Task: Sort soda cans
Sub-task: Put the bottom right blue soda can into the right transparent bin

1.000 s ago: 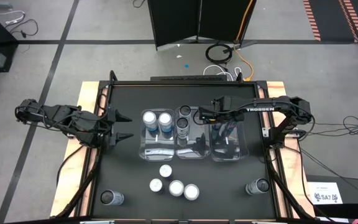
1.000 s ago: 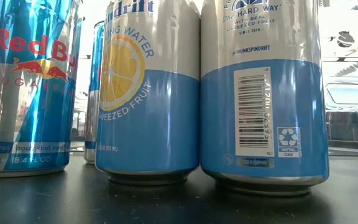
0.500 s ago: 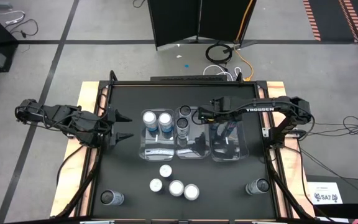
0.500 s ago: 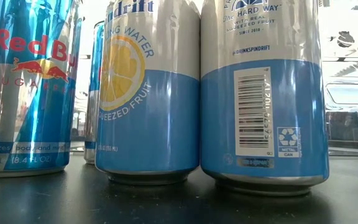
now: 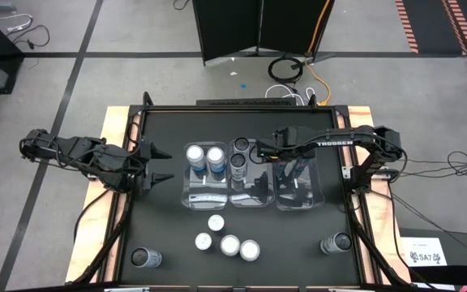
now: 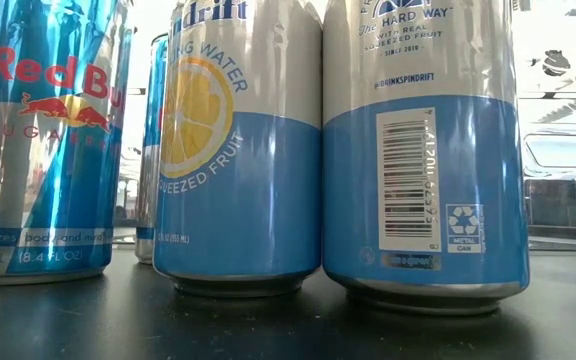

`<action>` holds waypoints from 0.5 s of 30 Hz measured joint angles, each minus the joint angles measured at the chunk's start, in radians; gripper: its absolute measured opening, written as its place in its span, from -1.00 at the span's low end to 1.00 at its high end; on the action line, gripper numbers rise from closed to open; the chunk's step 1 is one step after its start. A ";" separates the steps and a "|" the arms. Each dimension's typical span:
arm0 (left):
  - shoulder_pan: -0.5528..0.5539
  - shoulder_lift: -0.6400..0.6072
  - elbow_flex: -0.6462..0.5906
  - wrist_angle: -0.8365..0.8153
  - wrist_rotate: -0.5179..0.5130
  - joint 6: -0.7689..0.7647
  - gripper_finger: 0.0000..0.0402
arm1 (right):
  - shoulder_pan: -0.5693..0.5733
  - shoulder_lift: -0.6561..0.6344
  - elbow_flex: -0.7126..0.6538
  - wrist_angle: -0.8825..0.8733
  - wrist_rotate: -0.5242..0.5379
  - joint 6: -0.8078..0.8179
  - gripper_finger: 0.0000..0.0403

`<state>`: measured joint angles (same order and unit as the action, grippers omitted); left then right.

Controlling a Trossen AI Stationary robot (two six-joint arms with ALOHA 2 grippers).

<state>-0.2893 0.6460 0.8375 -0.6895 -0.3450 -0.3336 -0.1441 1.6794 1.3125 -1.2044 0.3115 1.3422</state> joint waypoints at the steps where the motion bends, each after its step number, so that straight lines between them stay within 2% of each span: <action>1: 0.000 0.000 0.000 0.000 0.000 0.000 0.66 | 0.000 0.000 0.000 -0.002 -0.001 0.000 0.42; 15: 0.000 0.000 0.000 0.000 0.000 0.000 0.66 | 0.029 -0.064 0.000 -0.018 -0.031 -0.003 0.42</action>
<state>-0.2893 0.6460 0.8375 -0.6894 -0.3450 -0.3336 -0.1153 1.6157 1.3125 -1.2224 0.2806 1.3396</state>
